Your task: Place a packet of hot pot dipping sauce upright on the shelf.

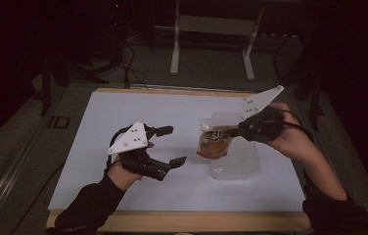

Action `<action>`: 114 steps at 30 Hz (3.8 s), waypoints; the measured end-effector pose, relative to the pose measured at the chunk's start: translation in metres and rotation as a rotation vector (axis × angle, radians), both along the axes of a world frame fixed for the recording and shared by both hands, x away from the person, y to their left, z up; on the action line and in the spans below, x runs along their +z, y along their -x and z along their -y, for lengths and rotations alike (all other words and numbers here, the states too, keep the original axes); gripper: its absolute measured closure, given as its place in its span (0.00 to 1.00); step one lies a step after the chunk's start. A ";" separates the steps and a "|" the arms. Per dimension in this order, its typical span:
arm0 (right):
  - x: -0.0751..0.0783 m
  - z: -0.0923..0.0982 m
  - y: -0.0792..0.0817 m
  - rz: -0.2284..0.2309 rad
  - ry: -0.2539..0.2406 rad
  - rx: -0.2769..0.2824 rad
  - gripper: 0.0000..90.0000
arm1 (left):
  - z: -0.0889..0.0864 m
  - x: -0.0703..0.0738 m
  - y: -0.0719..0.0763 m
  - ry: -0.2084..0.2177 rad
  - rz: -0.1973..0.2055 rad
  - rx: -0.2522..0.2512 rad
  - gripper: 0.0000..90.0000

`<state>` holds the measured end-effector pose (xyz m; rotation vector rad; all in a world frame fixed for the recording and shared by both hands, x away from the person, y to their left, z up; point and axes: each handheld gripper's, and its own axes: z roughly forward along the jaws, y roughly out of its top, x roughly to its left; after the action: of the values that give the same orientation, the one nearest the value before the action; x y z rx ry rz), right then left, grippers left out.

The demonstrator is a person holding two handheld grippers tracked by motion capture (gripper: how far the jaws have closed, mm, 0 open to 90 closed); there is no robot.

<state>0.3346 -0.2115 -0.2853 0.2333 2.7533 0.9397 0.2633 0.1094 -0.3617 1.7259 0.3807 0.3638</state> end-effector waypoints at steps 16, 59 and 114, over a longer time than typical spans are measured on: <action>-0.021 0.041 -0.001 -0.010 0.003 0.012 1.00 | -0.029 -0.056 -0.007 -0.039 -0.120 0.095 0.02; -0.110 0.070 -0.012 -0.144 0.015 0.032 0.91 | -0.042 -0.101 -0.005 -0.055 -0.213 0.134 0.02; -0.130 0.058 0.078 -0.121 -0.352 0.021 0.19 | -0.047 -0.110 0.012 -0.126 -0.189 0.117 0.02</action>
<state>0.2571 -0.2698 -0.4153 0.3292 2.6816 1.4581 0.2510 0.1568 -0.4714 1.8723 0.6091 0.3148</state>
